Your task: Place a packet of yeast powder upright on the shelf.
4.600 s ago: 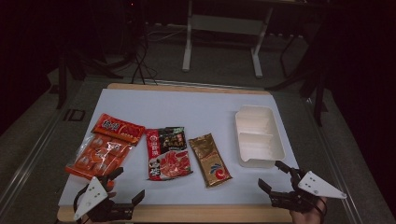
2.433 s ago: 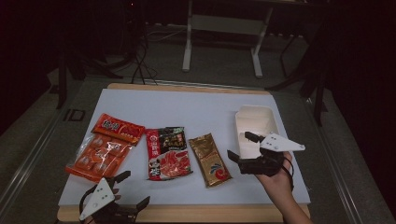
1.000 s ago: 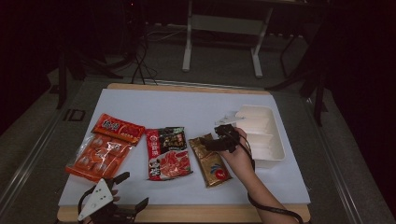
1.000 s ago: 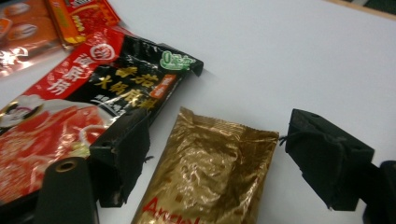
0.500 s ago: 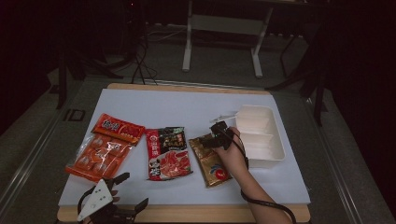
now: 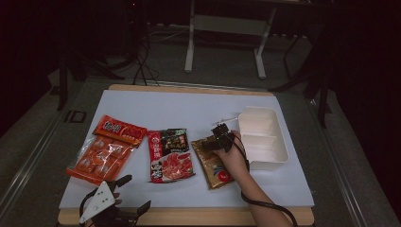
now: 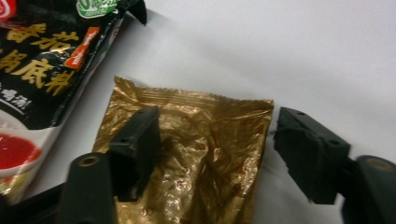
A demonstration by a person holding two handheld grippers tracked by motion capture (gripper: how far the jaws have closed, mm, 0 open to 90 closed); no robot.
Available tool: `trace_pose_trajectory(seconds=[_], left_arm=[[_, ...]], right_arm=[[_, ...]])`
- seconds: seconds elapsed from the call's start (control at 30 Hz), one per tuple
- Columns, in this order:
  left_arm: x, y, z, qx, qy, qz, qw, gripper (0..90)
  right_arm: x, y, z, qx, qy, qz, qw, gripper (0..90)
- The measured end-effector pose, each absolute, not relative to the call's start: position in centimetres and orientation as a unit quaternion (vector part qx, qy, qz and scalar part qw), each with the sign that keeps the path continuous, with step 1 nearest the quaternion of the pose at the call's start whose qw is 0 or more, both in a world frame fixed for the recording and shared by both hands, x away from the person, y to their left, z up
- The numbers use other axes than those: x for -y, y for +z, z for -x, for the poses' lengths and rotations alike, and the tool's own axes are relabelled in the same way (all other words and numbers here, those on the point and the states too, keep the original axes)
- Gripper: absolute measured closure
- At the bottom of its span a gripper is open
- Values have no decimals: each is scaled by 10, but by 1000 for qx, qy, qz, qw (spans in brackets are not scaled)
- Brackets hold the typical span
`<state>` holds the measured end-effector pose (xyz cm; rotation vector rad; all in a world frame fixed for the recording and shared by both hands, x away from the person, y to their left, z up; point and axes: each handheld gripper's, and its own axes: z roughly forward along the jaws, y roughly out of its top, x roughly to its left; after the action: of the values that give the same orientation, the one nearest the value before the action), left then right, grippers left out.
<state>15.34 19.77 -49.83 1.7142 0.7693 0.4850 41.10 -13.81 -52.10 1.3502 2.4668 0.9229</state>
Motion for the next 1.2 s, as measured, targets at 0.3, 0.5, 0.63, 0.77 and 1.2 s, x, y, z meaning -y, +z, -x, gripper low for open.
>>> trace_pose_trajectory(seconds=[0.3,0.5,0.63,0.77,1.2], left_arm=[[-198,-499,-153,-329,204,-730,564,11],[-197,-499,-153,-327,205,-732,561,12],[-197,-499,-153,-328,205,-731,562,12],[-197,-499,-154,-328,206,-733,559,12],[-195,-500,-155,-329,204,-734,558,12]], right_arm=[[137,-524,-414,-827,318,-461,44,689],[134,-521,-411,-834,306,-455,66,884],[137,-512,-408,-829,328,-448,62,893],[137,-498,-401,-831,341,-434,70,896],[136,-465,-385,-834,380,-394,75,898]])
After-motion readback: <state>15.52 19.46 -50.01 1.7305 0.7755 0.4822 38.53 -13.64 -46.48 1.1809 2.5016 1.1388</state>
